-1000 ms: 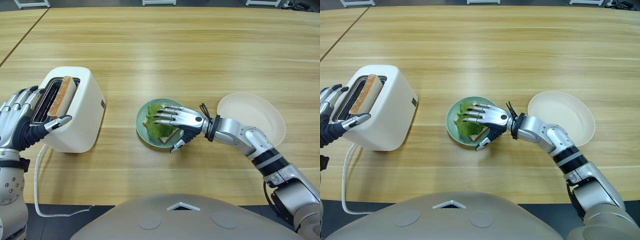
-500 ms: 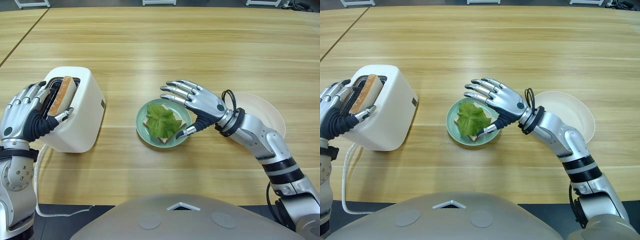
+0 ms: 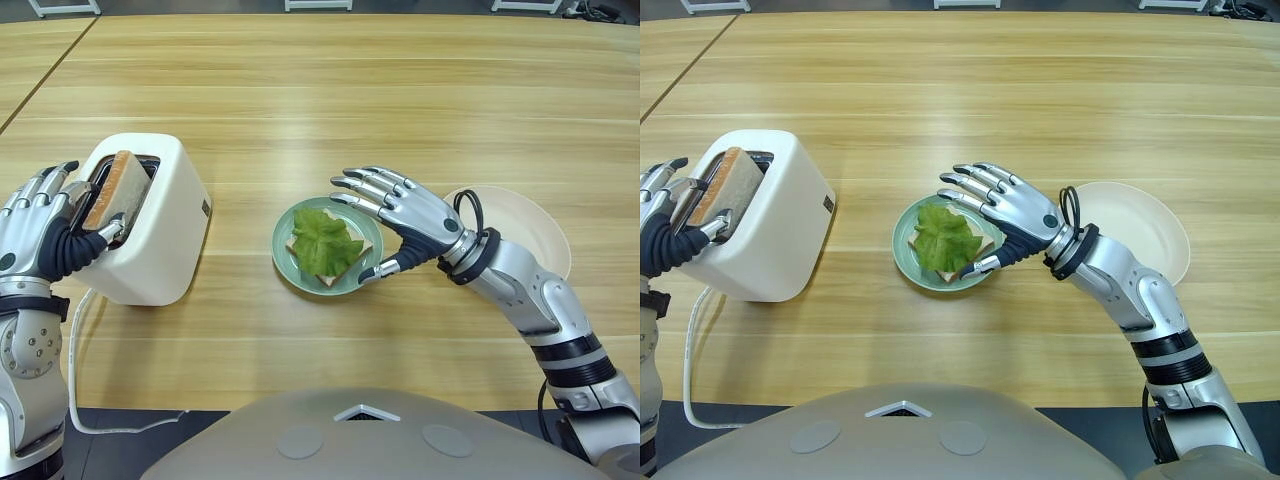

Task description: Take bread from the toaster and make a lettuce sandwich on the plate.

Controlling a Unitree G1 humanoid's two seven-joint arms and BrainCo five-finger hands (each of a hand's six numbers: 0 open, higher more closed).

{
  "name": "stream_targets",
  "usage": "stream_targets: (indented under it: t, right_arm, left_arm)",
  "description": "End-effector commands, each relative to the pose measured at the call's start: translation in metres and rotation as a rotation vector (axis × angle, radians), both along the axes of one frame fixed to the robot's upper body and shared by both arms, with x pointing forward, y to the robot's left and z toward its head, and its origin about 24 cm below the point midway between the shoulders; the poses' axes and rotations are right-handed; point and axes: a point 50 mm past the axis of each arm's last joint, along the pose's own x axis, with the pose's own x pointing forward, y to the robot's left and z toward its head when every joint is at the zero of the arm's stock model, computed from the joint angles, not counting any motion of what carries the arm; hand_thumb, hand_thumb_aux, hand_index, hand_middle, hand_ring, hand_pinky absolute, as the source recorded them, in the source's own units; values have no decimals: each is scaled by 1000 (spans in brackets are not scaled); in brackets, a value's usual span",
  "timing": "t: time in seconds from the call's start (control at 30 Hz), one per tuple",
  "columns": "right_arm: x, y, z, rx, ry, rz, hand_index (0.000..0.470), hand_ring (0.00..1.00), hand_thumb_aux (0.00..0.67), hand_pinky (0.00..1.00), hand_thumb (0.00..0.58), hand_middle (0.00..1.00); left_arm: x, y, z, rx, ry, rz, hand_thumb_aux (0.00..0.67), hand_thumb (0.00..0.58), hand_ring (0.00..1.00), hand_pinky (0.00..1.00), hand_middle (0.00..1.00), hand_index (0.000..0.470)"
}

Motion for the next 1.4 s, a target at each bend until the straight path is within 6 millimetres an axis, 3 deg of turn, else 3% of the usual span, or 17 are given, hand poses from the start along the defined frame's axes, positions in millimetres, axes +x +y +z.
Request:
stream_targets:
  t: [0.03, 0.13, 0.17, 0.2, 0.23, 0.57, 0.83, 0.97, 1.07, 1.23, 1.4]
  right_arm:
    - [-2, -1, 2, -3, 1, 4, 0, 0, 0, 0, 0, 0]
    - [-2, 0, 3, -6, 0, 7, 0, 0, 0, 0, 0, 0]
    - [-2, 0, 3, -6, -1, 8, 0, 0, 0, 0, 0, 0]
    - [-2, 0, 3, -7, -1, 9, 0, 0, 0, 0, 0, 0]
    - [-2, -1, 3, -7, -1, 8, 0, 0, 0, 0, 0, 0]
    - [-3, -2, 3, 6, -13, -8, 0, 0, 0, 0, 0, 0]
    - [0, -6, 4, 43, -22, -49, 0, 0, 0, 0, 0, 0]
    - [2, -8, 5, 62, -29, -63, 0, 0, 0, 0, 0, 0]
    - [6, -8, 5, 70, -34, -65, 0, 0, 0, 0, 0, 0]
    - [13, -8, 4, 78, -41, -61, 0, 0, 0, 0, 0, 0]
    - [19, -18, 2, 78, -40, -98, 0, 0, 0, 0, 0, 0]
  left_arm:
    - [0, 0, -7, -19, 42, 0, 431, 506, 0, 0, 0, 302]
    - [0, 0, -9, -24, 51, 4, 473, 530, 0, 0, 0, 332]
    - [0, 0, -8, -24, 48, 4, 520, 551, 0, 0, 0, 365]
    - [0, -1, -7, -22, 39, 1, 657, 580, 0, 0, 0, 461]
    - [1, -1, -5, -21, 29, -3, 670, 580, 0, 0, 0, 470]
    - [6, 1, 20, -34, -155, -69, 670, 580, 0, 0, 0, 470]
    - [11, 4, 82, -13, -444, -146, 670, 580, 0, 0, 0, 470]
    - [21, -10, 95, -30, -498, -233, 670, 580, 0, 0, 0, 470]
    - [42, -21, 90, -143, -478, -328, 670, 580, 0, 0, 0, 470]
    - [75, -58, 52, -367, -381, -506, 670, 580, 0, 0, 0, 470]
    - [96, -113, 16, -295, -279, -672, 670, 580, 0, 0, 0, 470]
